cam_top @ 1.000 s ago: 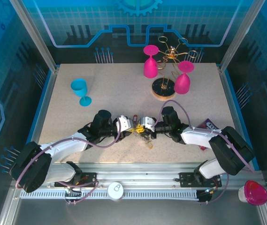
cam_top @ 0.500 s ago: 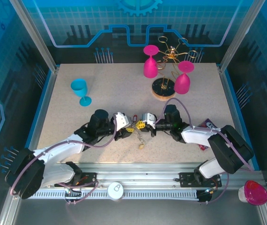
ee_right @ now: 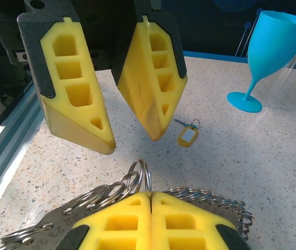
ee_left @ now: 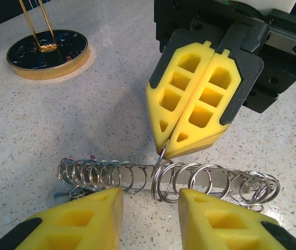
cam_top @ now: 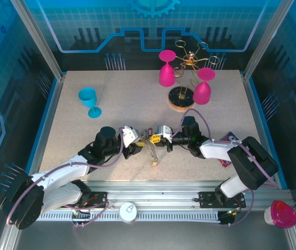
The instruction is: Put the keys on the keyring
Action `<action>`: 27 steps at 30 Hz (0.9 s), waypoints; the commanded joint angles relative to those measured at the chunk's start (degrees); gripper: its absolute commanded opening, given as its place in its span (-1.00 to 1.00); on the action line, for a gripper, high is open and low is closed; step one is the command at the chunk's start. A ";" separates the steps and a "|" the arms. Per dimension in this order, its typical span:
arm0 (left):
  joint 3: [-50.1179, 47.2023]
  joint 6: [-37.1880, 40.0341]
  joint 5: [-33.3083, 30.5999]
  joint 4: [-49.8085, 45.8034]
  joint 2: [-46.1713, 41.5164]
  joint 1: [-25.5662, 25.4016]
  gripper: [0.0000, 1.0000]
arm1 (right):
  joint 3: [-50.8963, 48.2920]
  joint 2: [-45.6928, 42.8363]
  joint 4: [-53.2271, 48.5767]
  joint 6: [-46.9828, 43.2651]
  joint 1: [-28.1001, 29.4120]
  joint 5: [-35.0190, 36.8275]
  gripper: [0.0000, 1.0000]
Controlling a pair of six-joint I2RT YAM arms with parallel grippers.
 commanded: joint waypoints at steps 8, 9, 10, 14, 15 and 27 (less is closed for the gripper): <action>4.35 0.24 -0.96 -5.97 0.92 0.34 -0.42 | -0.02 -1.02 -1.34 -0.26 -0.11 1.10 -1.00; 4.82 0.12 0.23 -7.02 1.43 0.48 -0.41 | 0.07 -1.02 -1.35 -0.16 -0.10 1.30 -1.00; 5.16 -0.03 1.17 -7.97 1.87 0.49 -0.40 | 0.12 -1.06 -1.43 -0.15 -0.02 1.48 -1.00; 6.30 -1.10 6.41 -10.14 3.55 1.38 -0.23 | 0.15 -1.24 -1.43 -0.26 0.07 1.55 -1.00; 6.56 -1.37 7.62 -10.33 4.16 1.55 -0.20 | 0.20 -1.33 -1.43 -0.32 0.14 1.53 -1.00; 7.83 1.94 13.39 -10.19 6.36 1.63 -0.16 | 0.37 -1.73 -1.76 -0.41 0.34 1.96 -1.00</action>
